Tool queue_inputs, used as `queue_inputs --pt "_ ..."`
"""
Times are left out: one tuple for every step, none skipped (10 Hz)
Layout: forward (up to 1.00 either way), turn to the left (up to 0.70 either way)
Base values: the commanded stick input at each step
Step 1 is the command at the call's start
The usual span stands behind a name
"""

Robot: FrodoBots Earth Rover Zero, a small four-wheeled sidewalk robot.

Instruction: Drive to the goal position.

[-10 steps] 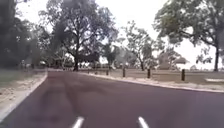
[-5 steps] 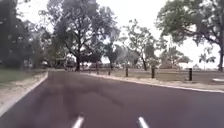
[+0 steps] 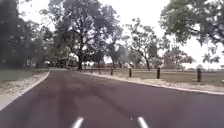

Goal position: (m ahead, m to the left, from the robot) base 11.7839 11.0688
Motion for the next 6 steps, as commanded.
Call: queue_inputs --pt "0.60 0.06" --pt "0.60 0.02" --pt "0.60 0.15" --pt "0.60 0.15" --pt "0.60 0.15" --pt "0.60 0.15"
